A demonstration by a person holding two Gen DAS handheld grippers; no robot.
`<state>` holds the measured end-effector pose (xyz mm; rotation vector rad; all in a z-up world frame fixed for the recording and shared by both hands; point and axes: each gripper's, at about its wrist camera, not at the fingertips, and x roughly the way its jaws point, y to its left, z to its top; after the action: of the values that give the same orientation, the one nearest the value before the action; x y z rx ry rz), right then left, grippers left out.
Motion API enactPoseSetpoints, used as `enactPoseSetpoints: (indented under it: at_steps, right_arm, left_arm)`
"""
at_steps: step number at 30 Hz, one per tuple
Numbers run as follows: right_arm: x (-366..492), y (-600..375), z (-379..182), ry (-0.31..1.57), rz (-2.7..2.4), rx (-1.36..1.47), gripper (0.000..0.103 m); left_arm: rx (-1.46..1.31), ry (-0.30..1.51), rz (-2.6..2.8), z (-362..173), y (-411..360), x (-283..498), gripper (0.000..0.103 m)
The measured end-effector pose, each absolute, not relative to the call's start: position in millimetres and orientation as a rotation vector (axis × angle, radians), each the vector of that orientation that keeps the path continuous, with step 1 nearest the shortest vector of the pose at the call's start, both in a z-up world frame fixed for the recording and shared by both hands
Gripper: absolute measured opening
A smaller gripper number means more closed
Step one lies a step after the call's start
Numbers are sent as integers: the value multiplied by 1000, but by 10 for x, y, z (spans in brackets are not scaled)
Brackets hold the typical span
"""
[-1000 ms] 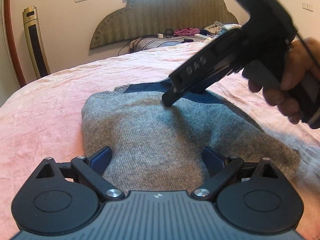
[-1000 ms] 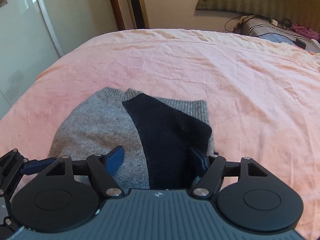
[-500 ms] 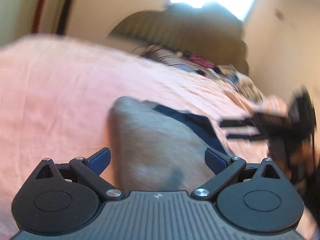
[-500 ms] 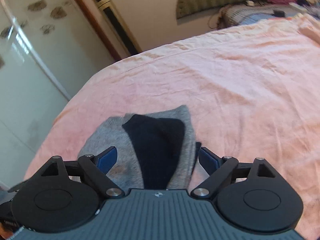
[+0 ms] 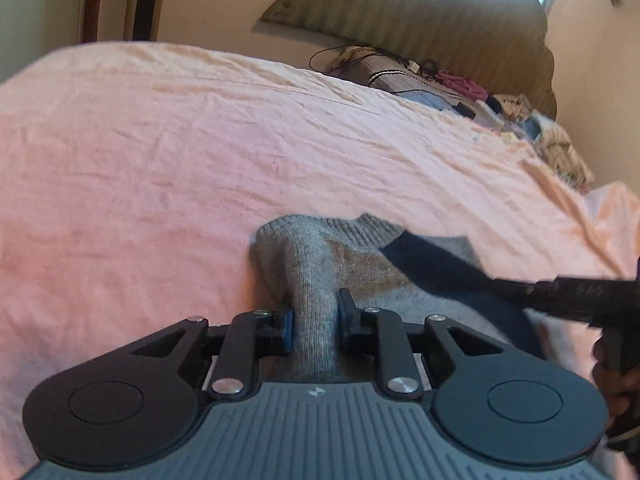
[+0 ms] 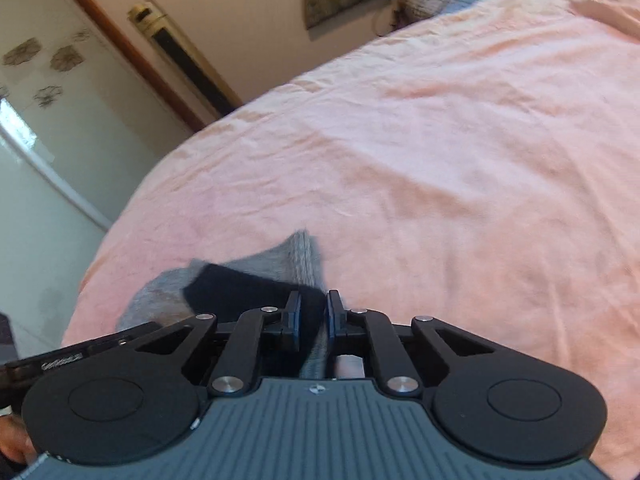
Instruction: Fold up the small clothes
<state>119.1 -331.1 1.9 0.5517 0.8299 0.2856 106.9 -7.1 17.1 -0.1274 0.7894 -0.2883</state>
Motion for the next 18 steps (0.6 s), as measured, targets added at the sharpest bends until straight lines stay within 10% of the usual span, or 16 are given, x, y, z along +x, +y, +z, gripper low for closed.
enactPoseSetpoints:
  at_steps: [2,6,10,18]
  right_arm:
    - [1119,-3325,37,831,293,592,22]
    - [702,-3291,326,778,299,576,69]
    - [249,-3252,501,801,465,595,71]
    - [167,-3013,391,929,487,526,67]
  left_arm:
    - [-47,727,-274,177,-128,929,21]
    - [-50,664,-258,406,33,538,34]
    - [127,439,-299,595,82,-317,80]
    - [325,547,-513,189,-84,-1234,81]
